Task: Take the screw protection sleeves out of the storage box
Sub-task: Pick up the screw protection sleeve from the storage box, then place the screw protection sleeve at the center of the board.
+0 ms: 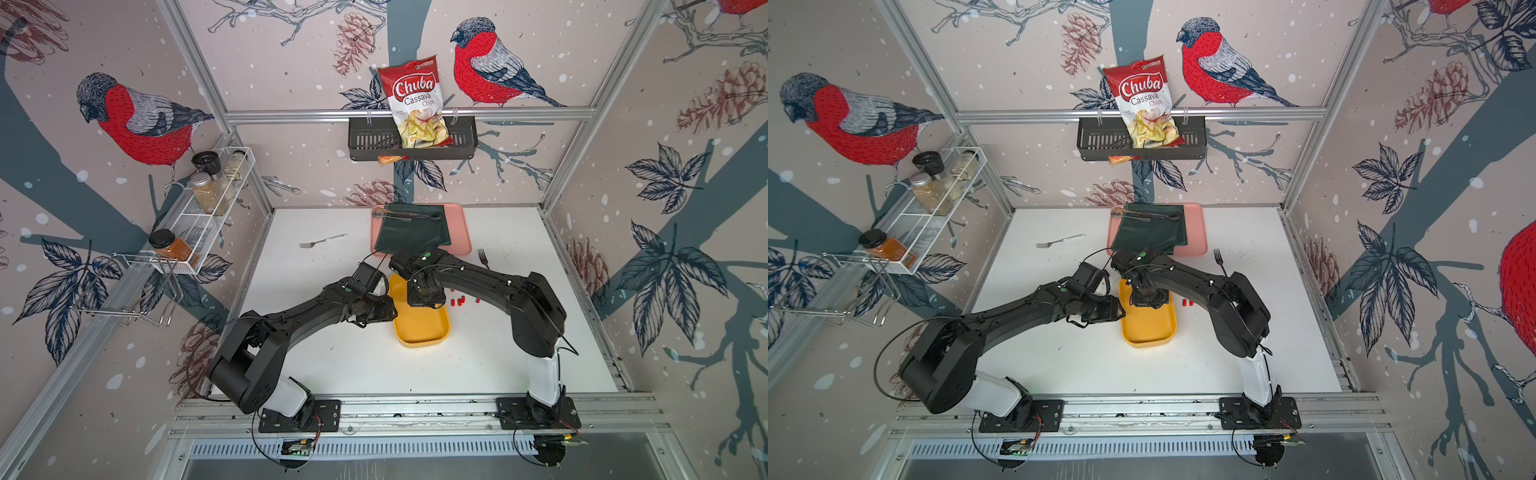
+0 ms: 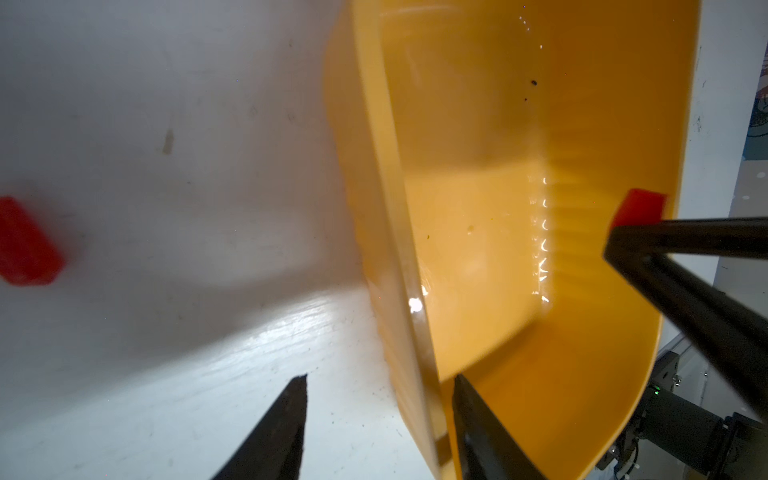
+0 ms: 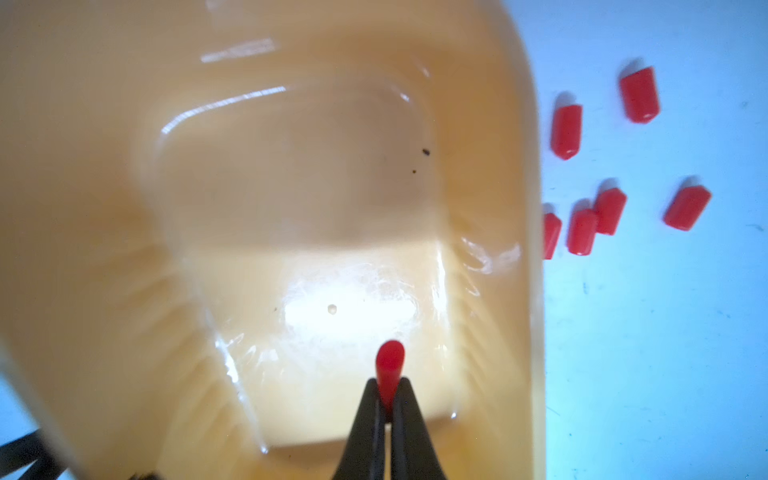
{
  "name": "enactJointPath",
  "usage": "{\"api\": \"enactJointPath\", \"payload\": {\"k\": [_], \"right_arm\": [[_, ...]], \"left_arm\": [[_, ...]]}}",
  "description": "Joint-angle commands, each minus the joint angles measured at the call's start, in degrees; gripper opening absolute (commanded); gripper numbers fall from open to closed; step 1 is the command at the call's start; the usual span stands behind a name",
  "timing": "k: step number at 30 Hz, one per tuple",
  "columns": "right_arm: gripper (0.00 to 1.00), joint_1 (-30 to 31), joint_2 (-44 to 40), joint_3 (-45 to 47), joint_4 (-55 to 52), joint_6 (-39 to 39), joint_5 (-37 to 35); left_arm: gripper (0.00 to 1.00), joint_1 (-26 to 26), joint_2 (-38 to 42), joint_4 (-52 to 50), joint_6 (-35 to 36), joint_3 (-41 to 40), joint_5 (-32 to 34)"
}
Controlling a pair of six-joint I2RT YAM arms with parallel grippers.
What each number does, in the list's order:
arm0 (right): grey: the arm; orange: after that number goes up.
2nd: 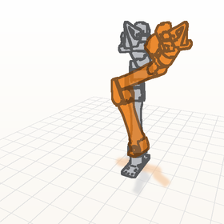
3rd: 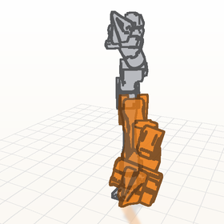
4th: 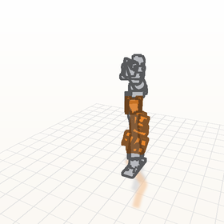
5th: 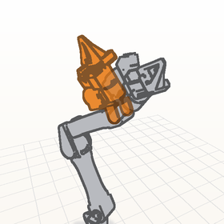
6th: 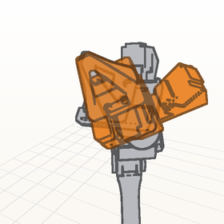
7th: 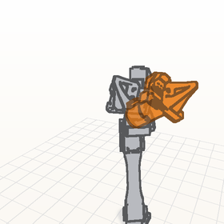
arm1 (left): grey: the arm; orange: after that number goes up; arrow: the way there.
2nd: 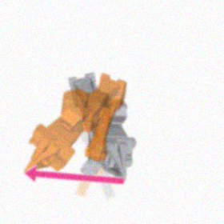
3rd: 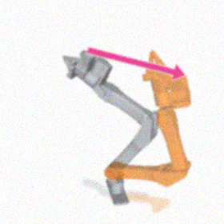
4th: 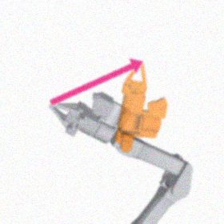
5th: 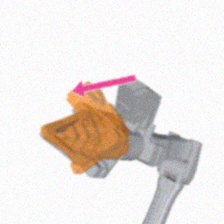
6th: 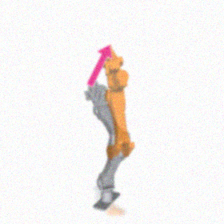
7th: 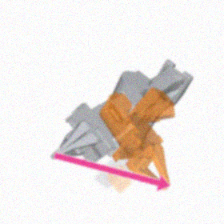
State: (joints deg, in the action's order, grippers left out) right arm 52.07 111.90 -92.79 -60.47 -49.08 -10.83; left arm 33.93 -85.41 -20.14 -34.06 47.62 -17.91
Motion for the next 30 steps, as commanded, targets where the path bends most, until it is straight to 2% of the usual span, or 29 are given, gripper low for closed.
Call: {"api": "enactJointPath", "payload": {"k": [1,9,15,21,30], "right_arm": [[0.01,-2.31,-3.51,1.12,-0.37,3.54,-3.49],[0.01,-16.53,-13.06,14.31,7.86,16.05,-4.37],[0.01,-23.72,-11.96,20.23,15.95,23.29,-1.57],[0.01,-26.8,-8.4,21.44,20.55,26.37,0.01],[0.02,-27.26,-3.75,21.01,23.51,27.72,1.63]], "left_arm": [[0.57,-0.27,-0.28,-0.27,1.37,0.82,0.0],[0.58,-0.53,0.56,-1.16,1.72,2.79,-0.68],[0.58,-0.54,1.56,-1.14,1.33,3.49,-0.98],[0.58,-0.53,1.8,-1.67,0.99,4.4,-0.56],[0.59,-0.58,2.61,-1.39,0.35,4.68,-0.62]]}}
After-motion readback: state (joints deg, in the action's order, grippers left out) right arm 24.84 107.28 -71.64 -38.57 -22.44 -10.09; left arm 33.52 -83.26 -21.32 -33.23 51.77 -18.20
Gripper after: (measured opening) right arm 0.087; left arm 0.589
